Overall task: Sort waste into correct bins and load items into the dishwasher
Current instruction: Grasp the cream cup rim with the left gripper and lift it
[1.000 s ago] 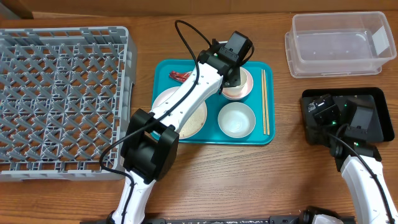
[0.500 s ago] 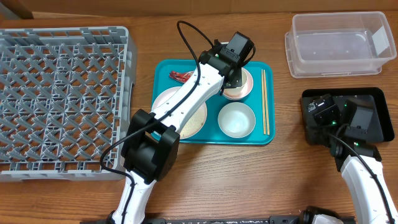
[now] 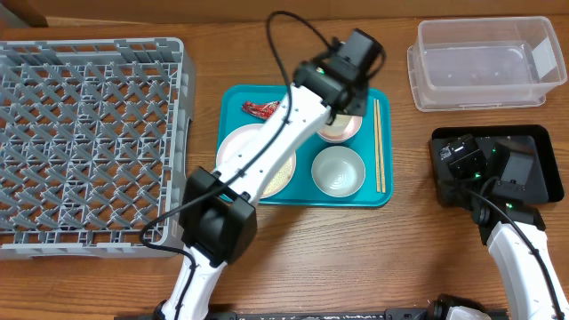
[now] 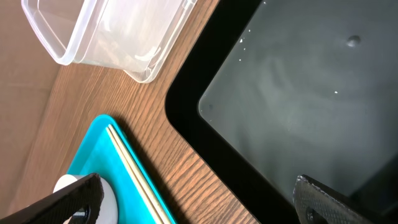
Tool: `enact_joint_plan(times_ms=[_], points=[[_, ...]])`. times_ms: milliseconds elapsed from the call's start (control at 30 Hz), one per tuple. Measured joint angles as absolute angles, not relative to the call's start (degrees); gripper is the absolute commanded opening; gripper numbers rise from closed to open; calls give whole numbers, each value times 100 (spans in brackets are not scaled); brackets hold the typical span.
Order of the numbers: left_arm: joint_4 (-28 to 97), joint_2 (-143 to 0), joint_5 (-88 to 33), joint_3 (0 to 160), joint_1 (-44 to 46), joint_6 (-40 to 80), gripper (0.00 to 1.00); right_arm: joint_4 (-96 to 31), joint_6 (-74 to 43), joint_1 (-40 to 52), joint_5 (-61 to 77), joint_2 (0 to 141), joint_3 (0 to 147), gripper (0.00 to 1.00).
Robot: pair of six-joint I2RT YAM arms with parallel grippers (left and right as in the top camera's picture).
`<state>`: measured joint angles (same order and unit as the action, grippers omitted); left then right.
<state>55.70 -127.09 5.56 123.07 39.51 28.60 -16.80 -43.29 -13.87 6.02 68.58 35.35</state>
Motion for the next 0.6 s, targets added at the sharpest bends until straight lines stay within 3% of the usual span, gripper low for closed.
enact_joint_plan(times_ms=[400, 600], points=[[5570, -13113, 969, 12307, 4285, 2405, 54, -1682, -4329, -1387, 602, 6858, 3535, 100], [5579, -13456, 1105, 12304, 4244, 2259, 41, -1678, -4329, -1387, 604, 6858, 3535, 100]])
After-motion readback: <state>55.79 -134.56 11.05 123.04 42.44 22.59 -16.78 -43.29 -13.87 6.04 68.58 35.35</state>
